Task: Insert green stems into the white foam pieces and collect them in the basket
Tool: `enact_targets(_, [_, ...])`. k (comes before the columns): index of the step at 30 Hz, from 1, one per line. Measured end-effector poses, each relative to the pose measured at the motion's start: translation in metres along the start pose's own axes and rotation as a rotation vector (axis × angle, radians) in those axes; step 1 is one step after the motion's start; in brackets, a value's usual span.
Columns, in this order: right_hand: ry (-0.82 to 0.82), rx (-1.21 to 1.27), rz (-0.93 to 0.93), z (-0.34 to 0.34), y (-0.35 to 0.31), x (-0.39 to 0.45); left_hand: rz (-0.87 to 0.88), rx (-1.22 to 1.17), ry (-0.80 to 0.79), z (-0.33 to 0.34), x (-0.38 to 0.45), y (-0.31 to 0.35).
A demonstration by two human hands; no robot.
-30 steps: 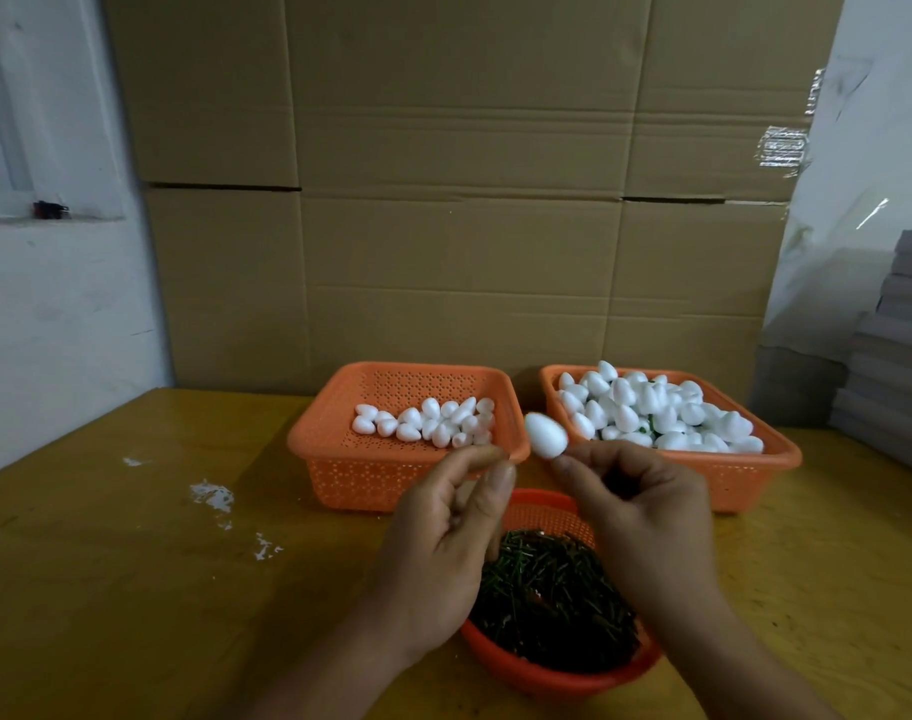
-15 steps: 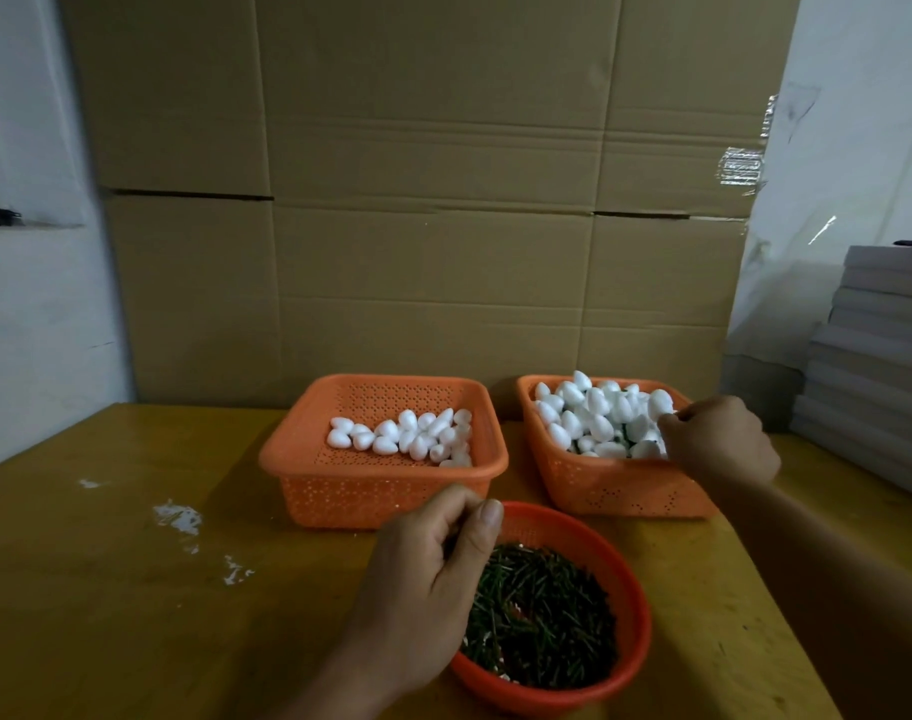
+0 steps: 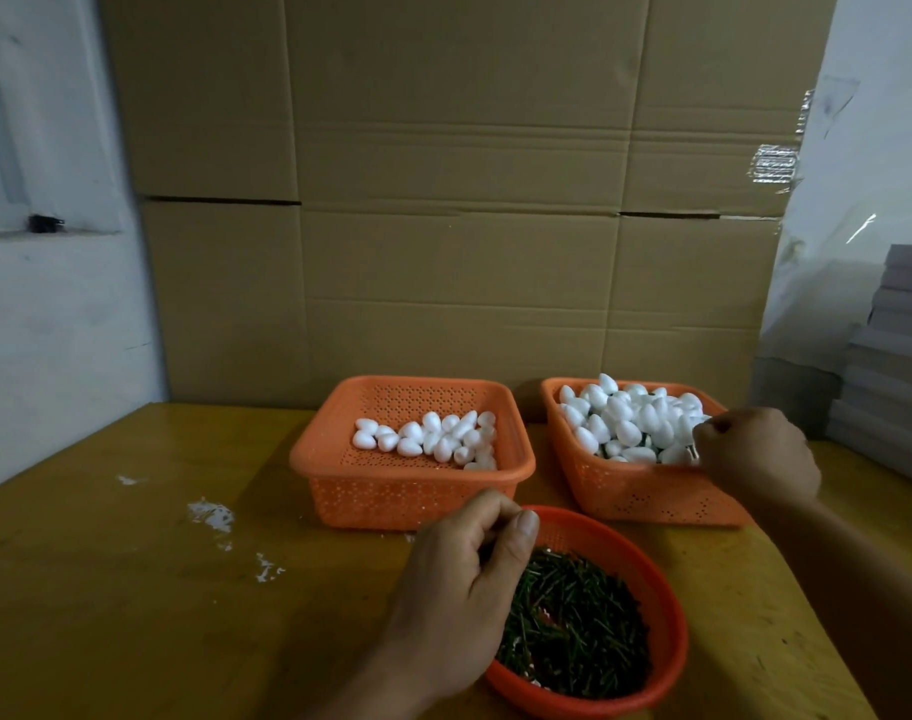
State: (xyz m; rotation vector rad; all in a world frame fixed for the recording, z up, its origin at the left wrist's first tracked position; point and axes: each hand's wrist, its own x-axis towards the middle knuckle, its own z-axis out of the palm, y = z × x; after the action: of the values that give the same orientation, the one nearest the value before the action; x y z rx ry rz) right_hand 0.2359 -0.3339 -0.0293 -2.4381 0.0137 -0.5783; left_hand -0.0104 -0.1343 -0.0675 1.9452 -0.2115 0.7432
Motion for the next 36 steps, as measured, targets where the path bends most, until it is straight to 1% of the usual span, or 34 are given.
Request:
enact_targets(2, [0.061,0.133,-0.066,-0.006,-0.004,-0.016,-0.007,0.004,0.002,-0.001,0.000,-0.001])
enact_targets(4, [0.082,0.327,-0.099,-0.015,-0.012,-0.036,-0.010,0.015,0.017,-0.002,0.001,-0.001])
enact_targets(6, [0.041,0.540,-0.105,-0.023,-0.021,-0.058,-0.014,0.015,0.040,-0.002,0.002,-0.002])
enact_targets(8, [-0.055,0.699,-0.119,-0.029,-0.030,-0.082,-0.053,-0.025,0.066,-0.005,0.005,-0.001])
enact_targets(10, [-0.171,0.747,-0.177,-0.034,-0.037,-0.105,-0.129,-0.101,0.113,-0.011,0.015,-0.005])
enact_targets(12, [-0.243,0.737,-0.245,-0.036,-0.043,-0.122,-0.187,-0.125,0.173,-0.021,0.030,-0.010])
enact_targets(14, [-0.285,0.715,-0.284,-0.036,-0.046,-0.131,-0.222,-0.068,0.194,-0.034,0.049,-0.018])
enact_targets(16, [-0.312,0.699,-0.310,-0.035,-0.049,-0.136,-0.235,0.071,0.169,-0.049,0.071,-0.027])
enact_targets(18, [-0.320,0.700,-0.336,-0.033,-0.050,-0.139,-0.277,0.222,0.100,-0.061,0.096,-0.037])
enact_targets(21, [-0.316,0.695,-0.373,-0.034,-0.050,-0.142,-0.400,0.402,-0.069,-0.071,0.131,-0.052])
enact_targets(24, [-0.324,0.663,-0.381,-0.035,-0.046,-0.142,-0.525,0.483,-0.239,-0.069,0.156,-0.067])
enact_targets(27, [-0.341,0.635,-0.392,-0.034,-0.041,-0.144,-0.586,0.567,-0.387,-0.059,0.172,-0.077])
enact_targets(32, [-0.276,0.484,-0.494,-0.029,-0.035,-0.144,-0.607,0.776,-0.634,-0.040,0.181,-0.085])
enact_targets(36, [-0.237,0.446,-0.511,-0.028,-0.037,-0.147,-0.552,0.899,-0.746,-0.026,0.184,-0.081])
